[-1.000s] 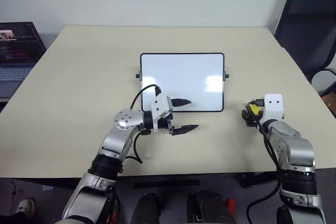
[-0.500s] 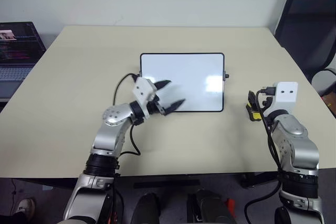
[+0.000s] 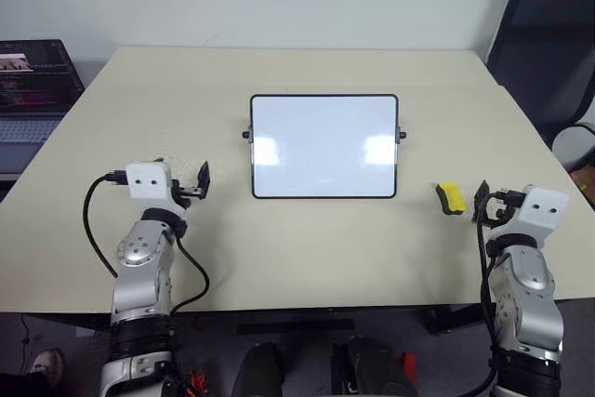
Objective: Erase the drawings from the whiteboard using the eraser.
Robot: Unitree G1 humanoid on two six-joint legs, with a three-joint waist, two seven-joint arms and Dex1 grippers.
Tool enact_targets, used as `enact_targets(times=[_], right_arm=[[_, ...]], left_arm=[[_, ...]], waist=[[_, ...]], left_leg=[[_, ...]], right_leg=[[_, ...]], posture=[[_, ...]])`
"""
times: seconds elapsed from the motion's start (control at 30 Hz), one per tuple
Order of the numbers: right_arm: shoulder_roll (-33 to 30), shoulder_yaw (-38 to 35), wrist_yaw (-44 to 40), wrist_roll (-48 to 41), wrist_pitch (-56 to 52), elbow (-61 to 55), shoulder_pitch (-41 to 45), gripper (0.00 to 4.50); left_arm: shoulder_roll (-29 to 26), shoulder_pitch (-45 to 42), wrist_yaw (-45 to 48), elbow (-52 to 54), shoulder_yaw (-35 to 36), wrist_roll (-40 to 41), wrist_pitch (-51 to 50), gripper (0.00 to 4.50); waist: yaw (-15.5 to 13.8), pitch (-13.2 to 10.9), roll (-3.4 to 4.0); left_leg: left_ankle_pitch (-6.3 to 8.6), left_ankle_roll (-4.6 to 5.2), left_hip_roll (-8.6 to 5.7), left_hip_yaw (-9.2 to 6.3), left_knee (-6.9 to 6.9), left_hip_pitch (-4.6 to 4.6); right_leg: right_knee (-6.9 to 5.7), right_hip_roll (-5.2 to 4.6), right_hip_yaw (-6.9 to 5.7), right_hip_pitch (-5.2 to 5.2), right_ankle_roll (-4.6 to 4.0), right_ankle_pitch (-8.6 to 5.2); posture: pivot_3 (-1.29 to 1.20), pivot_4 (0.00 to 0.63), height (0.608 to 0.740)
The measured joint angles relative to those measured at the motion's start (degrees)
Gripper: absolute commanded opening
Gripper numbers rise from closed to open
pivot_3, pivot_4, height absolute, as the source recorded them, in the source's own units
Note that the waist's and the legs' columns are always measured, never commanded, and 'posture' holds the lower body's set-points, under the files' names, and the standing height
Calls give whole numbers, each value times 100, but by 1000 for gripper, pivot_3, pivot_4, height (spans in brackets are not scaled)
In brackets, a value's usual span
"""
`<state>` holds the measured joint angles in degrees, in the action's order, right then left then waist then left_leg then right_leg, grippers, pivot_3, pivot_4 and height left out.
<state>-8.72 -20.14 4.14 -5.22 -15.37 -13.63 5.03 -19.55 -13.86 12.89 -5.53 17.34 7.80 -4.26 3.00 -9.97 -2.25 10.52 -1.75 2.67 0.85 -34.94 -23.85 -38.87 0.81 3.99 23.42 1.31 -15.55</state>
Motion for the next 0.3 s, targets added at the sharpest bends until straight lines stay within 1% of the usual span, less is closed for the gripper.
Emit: enact_targets(times=[0.3], right_arm=[[22,214,85,60,140,442,34,4458]], left_arm=[[33,367,-150,873,-107,-2,-282,4500]], waist=[[-8,1,-1]], left_leg=[[0,0,0,3,3,-1]], right_leg=[[4,-1,6,1,-1,-1]], posture=[[0,150,740]])
